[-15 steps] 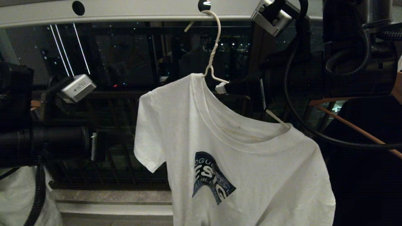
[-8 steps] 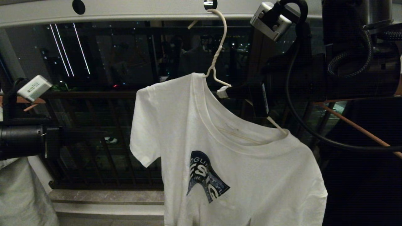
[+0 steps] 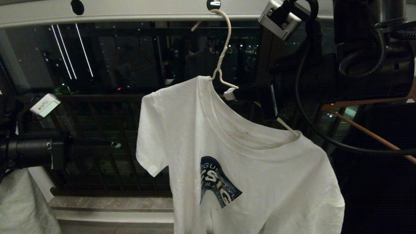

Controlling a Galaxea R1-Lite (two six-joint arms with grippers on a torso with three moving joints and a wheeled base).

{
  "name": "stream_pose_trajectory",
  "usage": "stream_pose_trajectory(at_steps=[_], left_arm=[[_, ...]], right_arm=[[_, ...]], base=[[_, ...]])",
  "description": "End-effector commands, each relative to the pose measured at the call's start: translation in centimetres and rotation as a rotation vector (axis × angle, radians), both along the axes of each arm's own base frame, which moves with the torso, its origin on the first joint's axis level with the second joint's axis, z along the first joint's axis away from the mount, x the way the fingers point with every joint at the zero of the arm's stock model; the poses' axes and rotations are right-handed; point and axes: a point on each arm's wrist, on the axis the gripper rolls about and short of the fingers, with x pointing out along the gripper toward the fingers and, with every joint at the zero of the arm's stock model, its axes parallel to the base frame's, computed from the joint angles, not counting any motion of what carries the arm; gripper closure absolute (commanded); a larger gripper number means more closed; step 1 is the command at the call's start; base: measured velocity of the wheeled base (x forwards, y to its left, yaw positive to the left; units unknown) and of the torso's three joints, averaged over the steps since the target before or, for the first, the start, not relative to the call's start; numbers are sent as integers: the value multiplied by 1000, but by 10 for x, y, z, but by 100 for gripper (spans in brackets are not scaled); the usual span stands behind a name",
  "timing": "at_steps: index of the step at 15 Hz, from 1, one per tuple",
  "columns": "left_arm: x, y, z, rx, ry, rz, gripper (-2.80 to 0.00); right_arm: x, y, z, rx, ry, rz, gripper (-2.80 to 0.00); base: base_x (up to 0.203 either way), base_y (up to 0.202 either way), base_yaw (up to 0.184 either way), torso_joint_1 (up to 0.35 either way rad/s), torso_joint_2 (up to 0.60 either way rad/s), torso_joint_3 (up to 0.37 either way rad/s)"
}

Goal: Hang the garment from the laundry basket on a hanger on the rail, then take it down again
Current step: Take the clothes off the clothes rack

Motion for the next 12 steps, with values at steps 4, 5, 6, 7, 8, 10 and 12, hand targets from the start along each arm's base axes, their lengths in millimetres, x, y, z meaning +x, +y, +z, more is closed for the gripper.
stream_pose_trajectory(at_steps=[4, 5, 6, 7, 8, 10, 12], left_arm=[[35, -8, -14, 2, 2, -87, -280], [42, -7, -14, 7, -7, -91, -280], [50, -6, -13, 11, -20, -94, -280], [57, -7, -12, 14, -28, -100, -280], [63, -8, -13, 19, -38, -108, -280], [79, -8, -17, 64, -73, -90, -280], [89, -15, -22, 86, -87, -93, -280]], right_arm=[[0, 0, -2, -5, 5, 2, 0], [0, 0, -2, -5, 5, 2, 0], [0, 0, -1, -4, 4, 2, 0], [0, 0, -1, -4, 4, 2, 0], [0, 0, -2, -5, 5, 2, 0], [0, 0, -1, -4, 4, 2, 0], [0, 0, -1, -5, 5, 2, 0]], base=[[0, 0, 0, 0, 0, 0], [0, 0, 0, 0, 0, 0], [0, 0, 0, 0, 0, 0], [0, 0, 0, 0, 0, 0], [0, 0, 0, 0, 0, 0], [0, 0, 0, 0, 0, 0], [0, 0, 0, 0, 0, 0]])
